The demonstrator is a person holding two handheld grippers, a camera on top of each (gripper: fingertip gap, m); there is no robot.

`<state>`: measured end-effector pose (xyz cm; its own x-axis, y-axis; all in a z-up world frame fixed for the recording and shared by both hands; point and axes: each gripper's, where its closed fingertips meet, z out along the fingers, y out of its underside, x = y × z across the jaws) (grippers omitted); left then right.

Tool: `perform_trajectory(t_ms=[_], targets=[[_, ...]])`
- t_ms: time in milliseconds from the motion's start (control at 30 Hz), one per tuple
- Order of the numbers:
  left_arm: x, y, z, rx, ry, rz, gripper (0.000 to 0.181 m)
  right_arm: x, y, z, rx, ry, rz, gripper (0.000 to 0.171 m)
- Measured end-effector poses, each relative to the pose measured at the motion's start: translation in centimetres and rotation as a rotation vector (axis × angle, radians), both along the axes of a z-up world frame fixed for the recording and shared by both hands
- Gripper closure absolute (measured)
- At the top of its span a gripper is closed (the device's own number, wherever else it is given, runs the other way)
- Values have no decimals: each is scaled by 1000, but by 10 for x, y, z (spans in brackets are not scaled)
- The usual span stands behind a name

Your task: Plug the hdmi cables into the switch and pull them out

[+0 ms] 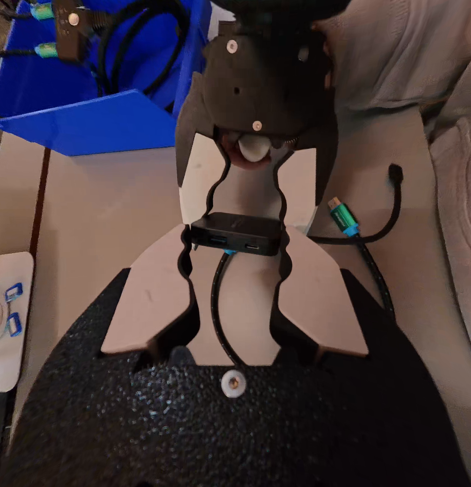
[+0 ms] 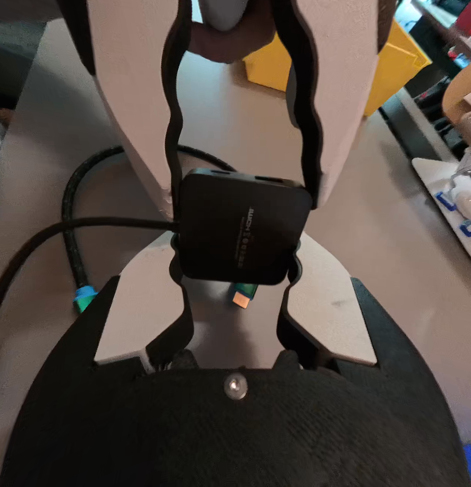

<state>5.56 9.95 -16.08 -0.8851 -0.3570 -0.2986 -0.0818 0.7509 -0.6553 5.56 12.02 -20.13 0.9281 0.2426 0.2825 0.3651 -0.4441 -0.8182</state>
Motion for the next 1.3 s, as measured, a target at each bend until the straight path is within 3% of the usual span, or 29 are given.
perform_trajectory(t_ms=[100,200,267,367,467,600,667,733,800,900,967,1067,1167,1300], targets=[[6,-1,12,-48,-77,6,117,9,7,9,87,-24,-29,93],[11,-2,41,-339,-78,114,107,18,8,38,298,42,-77,94],[15,6,48,-583,58,230,109,25,3,60,465,83,-100,94],[11,5,41,-941,466,297,106,22,-12,93,708,162,-36,94],[-6,-14,52,-1218,841,127,120,17,-20,112,855,253,22,94],[-7,-40,50,-1309,1031,30,112,-3,-20,117,879,274,139,94],[-7,-45,65,-1465,1142,-80,131,-9,-17,116,866,255,155,93],[-5,-43,73,-1583,1212,-167,163,-12,-16,114,845,232,160,94],[-1,-41,71,-1618,1163,-156,167,-7,-17,107,802,207,136,95],[11,-35,59,-1551,1108,-5,168,7,-17,88,672,143,64,98],[21,-20,54,-1567,1131,115,168,19,-23,83,635,69,12,92],[21,-9,36,-1431,1131,245,168,31,-29,73,558,49,-11,84],[13,-8,29,-1326,1172,282,168,26,-24,67,513,57,31,79],[12,-9,26,-1281,1175,331,168,14,-16,64,483,111,121,88]])
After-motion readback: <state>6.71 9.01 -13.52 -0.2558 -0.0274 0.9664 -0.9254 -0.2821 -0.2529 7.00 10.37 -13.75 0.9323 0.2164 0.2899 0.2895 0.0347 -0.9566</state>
